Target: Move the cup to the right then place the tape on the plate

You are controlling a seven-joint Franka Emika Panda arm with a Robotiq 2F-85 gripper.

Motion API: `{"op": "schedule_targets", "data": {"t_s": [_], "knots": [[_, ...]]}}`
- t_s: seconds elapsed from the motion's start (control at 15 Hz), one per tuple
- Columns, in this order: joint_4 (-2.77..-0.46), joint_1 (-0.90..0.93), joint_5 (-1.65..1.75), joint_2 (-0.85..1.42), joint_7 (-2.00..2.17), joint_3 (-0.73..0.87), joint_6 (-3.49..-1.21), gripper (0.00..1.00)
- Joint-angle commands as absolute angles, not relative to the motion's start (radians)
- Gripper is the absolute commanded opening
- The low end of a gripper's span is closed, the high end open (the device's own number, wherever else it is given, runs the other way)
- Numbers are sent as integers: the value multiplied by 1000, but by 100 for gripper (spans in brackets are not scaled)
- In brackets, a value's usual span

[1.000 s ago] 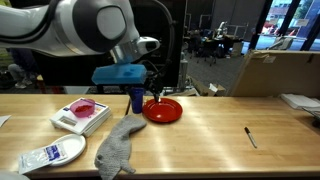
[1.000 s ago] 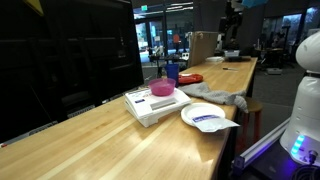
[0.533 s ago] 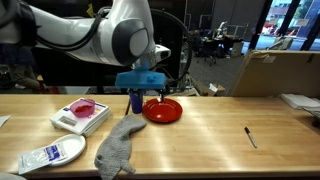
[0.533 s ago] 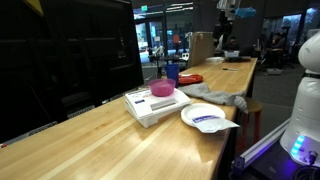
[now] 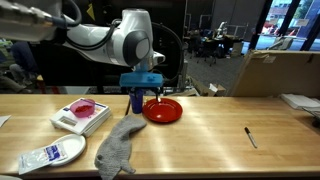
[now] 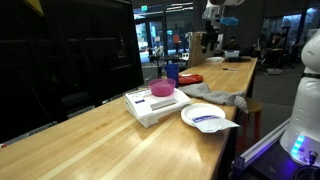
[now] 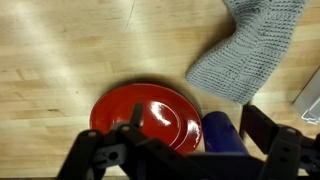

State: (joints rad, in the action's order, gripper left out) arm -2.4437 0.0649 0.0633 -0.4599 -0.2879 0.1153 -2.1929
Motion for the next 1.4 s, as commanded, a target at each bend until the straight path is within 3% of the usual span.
{"op": "schedule_targets", "data": {"t_s": [0.0, 1.33], "knots": [[-2367, 58, 35, -375, -250, 80, -2152, 100], [-2090, 59, 12, -31, 188, -44, -2097, 100]]}}
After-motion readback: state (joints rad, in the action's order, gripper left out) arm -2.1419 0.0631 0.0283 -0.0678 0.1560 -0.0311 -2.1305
